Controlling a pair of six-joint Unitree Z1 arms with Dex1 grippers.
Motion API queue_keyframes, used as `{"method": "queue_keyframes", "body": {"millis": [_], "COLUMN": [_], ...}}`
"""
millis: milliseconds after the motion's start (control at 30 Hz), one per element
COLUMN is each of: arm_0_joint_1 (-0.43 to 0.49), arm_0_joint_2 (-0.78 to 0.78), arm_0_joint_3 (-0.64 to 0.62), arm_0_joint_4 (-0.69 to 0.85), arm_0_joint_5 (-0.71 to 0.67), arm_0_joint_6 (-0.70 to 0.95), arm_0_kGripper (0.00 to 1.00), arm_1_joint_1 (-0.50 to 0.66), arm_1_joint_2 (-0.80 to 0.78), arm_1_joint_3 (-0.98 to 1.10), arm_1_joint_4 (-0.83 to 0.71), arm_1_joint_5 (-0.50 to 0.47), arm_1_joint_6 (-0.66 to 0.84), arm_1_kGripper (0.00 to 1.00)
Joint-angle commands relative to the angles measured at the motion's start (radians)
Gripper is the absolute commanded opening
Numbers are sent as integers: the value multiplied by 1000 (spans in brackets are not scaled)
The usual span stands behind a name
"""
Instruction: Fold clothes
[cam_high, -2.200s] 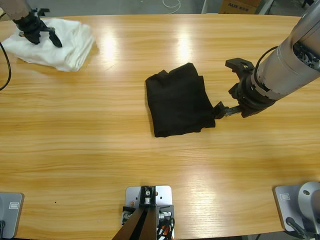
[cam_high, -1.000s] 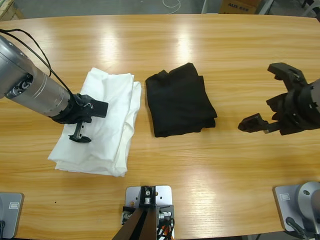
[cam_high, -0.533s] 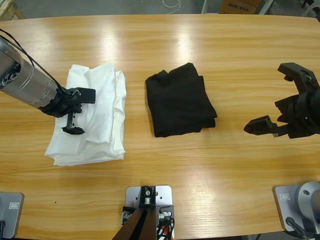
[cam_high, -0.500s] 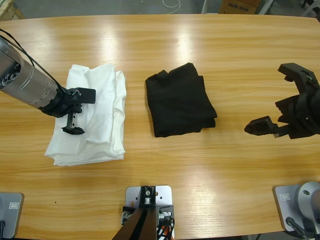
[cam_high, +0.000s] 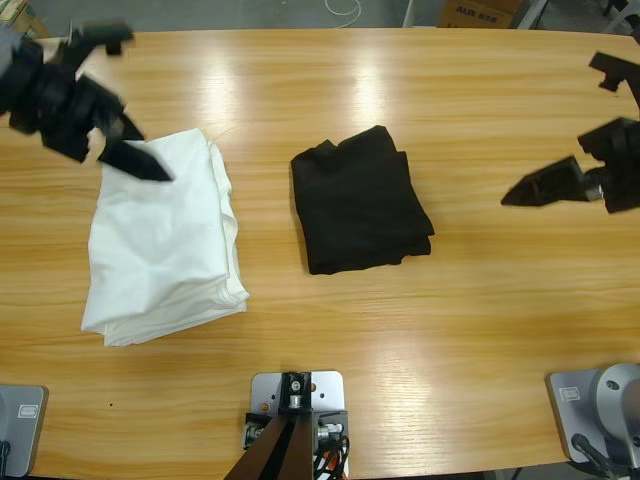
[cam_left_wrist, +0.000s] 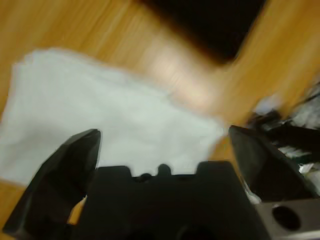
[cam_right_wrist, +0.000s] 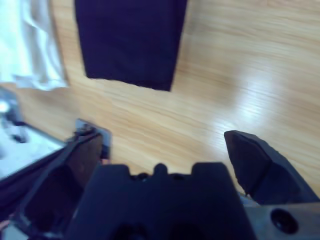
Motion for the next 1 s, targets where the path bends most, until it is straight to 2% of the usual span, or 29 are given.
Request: {"method": "queue_keyframes", "body": {"millis": [33,133,333,500,633,767,933,1000], "arm_0_joint_1": [-176,-188,-156,-160,-222,-247,-249,-253], "arm_0_joint_2": [226,264,274,323,349,395,419,430], "arm_0_joint_3": [29,155,289,275,253,266,275,299], "arm_0_joint_4": [-290,-469,-528,-552,-605,-733,-798,-848], "arm_0_joint_5": [-312,-286,-201,-124,-32,-32,-22,-16], "arm_0_joint_6": [-458,-603,-729,-784,-919,-996,-1037,-1057], "arm_0_kGripper": [996,996,991,991,991,987,968,968], "arm_1_joint_1": [-198,-216,-243,-255,-260,-261,-261,-262], "arm_1_joint_2": [250,316,341,369,371,377,387,408], "arm_1_joint_3": [63,99,117,128,144,151,172,174], "arm_1_joint_4": [-208,-264,-283,-309,-329,-334,-357,-364], "arm_1_joint_5": [356,434,443,454,460,464,471,511], "arm_1_joint_6": [-132,-148,-173,-184,-191,-195,-196,-194], "arm_1_kGripper": [1000,1000,1000,1000,1000,1000,1000,1000]}}
